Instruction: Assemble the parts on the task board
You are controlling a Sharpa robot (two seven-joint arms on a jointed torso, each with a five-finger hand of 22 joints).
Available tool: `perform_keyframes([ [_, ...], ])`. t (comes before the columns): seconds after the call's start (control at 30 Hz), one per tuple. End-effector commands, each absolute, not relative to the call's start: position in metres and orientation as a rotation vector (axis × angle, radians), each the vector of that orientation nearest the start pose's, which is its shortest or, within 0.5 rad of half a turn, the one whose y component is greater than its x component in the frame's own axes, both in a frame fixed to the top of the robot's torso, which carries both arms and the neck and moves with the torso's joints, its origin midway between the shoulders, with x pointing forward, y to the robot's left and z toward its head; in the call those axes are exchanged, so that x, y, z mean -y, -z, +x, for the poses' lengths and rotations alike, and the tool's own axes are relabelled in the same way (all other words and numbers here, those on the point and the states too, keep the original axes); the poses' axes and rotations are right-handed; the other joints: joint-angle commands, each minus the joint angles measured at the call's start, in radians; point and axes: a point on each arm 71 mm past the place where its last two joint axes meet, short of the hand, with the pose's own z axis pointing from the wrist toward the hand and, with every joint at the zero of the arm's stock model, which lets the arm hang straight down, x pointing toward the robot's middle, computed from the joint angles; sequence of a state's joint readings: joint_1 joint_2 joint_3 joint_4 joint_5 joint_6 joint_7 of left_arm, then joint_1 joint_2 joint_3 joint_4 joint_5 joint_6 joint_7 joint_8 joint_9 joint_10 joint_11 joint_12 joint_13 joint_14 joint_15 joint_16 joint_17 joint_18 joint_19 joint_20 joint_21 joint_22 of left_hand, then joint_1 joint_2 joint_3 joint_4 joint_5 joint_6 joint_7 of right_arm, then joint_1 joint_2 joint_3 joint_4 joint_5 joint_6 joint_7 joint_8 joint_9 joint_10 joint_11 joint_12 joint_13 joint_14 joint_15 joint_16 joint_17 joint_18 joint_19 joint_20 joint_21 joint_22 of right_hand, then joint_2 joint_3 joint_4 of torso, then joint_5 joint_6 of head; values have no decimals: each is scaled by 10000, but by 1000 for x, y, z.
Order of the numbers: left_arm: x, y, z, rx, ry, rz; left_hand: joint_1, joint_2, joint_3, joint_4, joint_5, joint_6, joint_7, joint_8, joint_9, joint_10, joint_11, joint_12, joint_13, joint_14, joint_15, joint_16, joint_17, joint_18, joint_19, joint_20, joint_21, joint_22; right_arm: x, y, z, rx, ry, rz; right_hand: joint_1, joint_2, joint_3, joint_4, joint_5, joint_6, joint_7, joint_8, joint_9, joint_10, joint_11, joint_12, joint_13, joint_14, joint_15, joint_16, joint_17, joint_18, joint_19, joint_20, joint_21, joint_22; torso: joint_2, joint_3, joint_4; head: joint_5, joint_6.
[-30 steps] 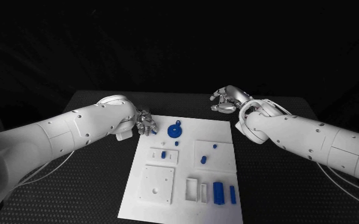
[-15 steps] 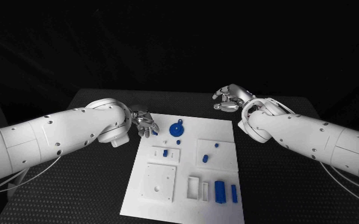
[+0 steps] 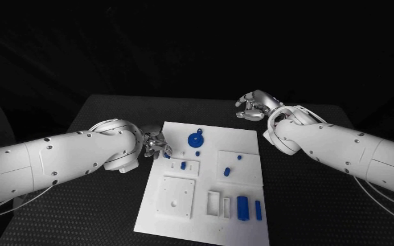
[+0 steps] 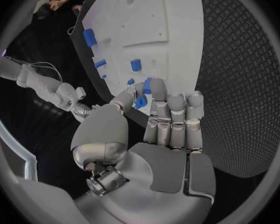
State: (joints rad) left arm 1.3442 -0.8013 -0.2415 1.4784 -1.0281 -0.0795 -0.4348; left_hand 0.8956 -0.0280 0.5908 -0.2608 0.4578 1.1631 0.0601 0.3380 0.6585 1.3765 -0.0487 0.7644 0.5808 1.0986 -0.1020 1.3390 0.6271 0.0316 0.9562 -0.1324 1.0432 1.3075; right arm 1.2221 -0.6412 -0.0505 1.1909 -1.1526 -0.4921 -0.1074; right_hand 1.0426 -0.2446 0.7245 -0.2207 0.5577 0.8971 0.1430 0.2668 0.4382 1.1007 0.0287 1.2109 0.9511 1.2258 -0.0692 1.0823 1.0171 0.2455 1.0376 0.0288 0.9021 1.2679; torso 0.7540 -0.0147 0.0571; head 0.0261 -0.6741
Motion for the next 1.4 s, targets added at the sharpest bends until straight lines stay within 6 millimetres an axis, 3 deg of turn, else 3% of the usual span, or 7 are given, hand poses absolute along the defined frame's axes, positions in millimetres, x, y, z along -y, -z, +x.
perform_keyframes([
  [0.03,-215,220,488,-21334,3773,-1998,141,81,258,-191,34,406,-533,247,324,486,-561,888,742,624,-1024,538,333,233,227,-1408,466,246,207,190,550,-15727,-6236,2466,28,79,-62,-13,40,68,39,64,-18,-955,60,57,-13,-67,-29,-22,-13,163,-41,43,-49,16,18,-9,-8,10,-22],
  [0.6,-200,238,482,-21305,3556,-1586,81,99,317,-233,126,440,-624,303,282,276,-643,1666,1591,909,-1150,935,606,449,463,-1476,1055,206,206,190,550,-15742,-6275,2446,37,85,-55,-20,55,66,39,64,-20,-956,60,60,-19,-67,-29,-21,-16,163,-42,42,-52,18,33,-15,-12,-42,-98],
  [1.4,-195,246,477,-21727,3224,-827,60,94,332,-224,148,425,-617,298,268,220,-635,1700,1678,909,-1145,932,620,474,460,-1464,1089,197,206,190,549,-15788,-6293,2430,34,92,-48,-22,109,63,40,67,-25,-958,61,70,-33,-67,-29,-18,-21,162,-40,43,-57,22,19,-2,-11,-42,-115],
])
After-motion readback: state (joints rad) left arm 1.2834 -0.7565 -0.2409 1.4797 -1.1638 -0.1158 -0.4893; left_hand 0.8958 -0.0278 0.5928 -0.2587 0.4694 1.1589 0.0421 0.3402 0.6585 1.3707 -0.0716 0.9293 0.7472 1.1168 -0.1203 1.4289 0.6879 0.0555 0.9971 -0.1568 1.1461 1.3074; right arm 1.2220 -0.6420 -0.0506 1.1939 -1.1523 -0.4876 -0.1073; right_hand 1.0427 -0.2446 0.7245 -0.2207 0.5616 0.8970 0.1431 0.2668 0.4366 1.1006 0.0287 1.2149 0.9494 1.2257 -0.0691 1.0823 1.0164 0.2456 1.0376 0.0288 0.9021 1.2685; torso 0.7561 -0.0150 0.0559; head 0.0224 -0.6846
